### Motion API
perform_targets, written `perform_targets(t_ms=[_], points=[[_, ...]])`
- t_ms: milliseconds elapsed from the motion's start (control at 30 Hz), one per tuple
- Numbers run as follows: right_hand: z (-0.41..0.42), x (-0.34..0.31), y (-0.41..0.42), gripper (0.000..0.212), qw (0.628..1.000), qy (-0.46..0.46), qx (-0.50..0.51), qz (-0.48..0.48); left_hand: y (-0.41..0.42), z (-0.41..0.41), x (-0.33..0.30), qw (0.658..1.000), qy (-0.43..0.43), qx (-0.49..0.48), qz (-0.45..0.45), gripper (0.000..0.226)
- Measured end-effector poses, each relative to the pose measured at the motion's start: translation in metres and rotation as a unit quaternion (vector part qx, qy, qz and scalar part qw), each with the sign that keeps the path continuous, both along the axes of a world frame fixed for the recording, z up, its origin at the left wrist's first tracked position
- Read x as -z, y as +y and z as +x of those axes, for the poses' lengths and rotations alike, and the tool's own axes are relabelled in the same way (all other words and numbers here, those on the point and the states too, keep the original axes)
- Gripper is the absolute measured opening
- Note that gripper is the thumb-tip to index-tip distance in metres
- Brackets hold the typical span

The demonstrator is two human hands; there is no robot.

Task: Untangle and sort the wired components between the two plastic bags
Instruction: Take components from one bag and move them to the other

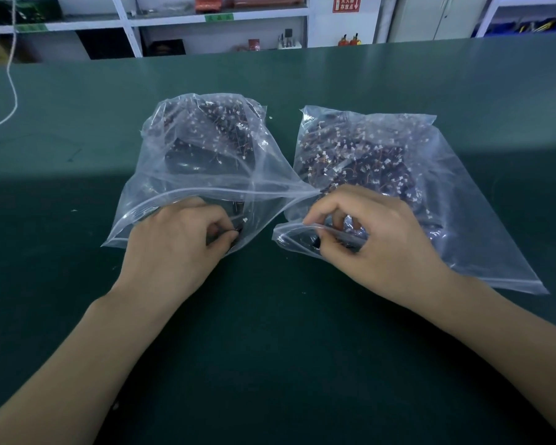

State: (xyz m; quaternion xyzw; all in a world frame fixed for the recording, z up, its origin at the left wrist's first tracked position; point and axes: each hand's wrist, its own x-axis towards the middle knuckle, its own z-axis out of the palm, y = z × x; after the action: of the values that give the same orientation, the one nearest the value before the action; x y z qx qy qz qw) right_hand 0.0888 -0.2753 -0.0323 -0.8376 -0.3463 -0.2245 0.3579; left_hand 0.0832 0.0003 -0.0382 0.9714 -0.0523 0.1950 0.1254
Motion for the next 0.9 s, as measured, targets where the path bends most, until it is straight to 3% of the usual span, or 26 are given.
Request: perform_targets(t_ms=[267,433,633,767,900], points=[[-0.005,-0.003,0.001,0.025,0.997,0.024,-0.027,-0.072,-0.003,-0.002,-0.001,0.999,-0.021,-0.011,-0.023,0.013],[0.001,0.004,0.001,0.016,0.999,0.045,-0.012,-0.017,-0.022,-0.011,-0.001,0.992,-0.066,0.074,-0.084,0.009],[0.005,0.004,0.000,0.018,0.999,0.037,-0.006,0.033,-0.044,-0.023,0.000,0.958,-0.093,0.220,-0.162,0.002],[0.004,0.003,0.003,0.006,0.998,0.007,-0.032,0.056,-0.047,-0.024,0.002,0.946,-0.091,0.243,-0.196,0.003],[0.002,0.003,0.003,0.012,0.997,0.019,-0.043,0.064,-0.046,-0.022,0.003,0.943,-0.089,0.248,-0.205,0.005]])
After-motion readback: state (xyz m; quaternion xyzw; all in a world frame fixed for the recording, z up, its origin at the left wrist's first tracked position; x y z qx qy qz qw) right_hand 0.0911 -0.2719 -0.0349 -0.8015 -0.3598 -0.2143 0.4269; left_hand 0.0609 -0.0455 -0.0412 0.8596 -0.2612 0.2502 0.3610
